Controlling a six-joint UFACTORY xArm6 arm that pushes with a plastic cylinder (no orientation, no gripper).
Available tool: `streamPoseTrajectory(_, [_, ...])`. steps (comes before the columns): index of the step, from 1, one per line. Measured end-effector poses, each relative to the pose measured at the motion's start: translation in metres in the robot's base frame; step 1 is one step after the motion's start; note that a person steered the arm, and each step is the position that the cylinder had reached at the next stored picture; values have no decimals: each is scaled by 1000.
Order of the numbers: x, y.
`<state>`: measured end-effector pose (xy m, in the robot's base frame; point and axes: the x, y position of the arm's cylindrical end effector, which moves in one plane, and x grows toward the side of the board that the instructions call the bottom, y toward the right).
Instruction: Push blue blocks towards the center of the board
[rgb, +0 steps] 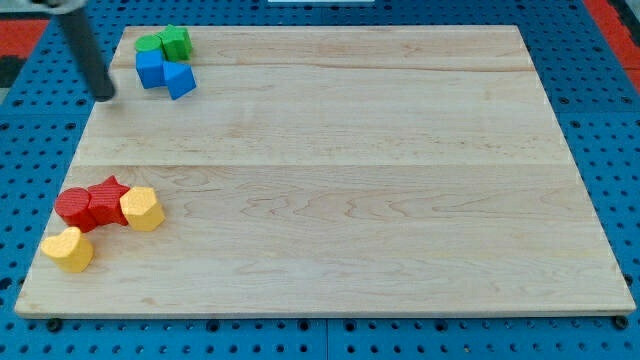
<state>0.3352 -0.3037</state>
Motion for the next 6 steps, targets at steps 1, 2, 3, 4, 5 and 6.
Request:
streamPoseTrajectory(1, [-48, 17])
streamPoseTrajectory(2, [-52, 81])
streamPoseTrajectory(3, [-53, 169])
streamPoseTrajectory(4, [-43, 224])
streamPoseTrajectory(5, [16, 207])
streamPoseTrajectory(6, [76, 216])
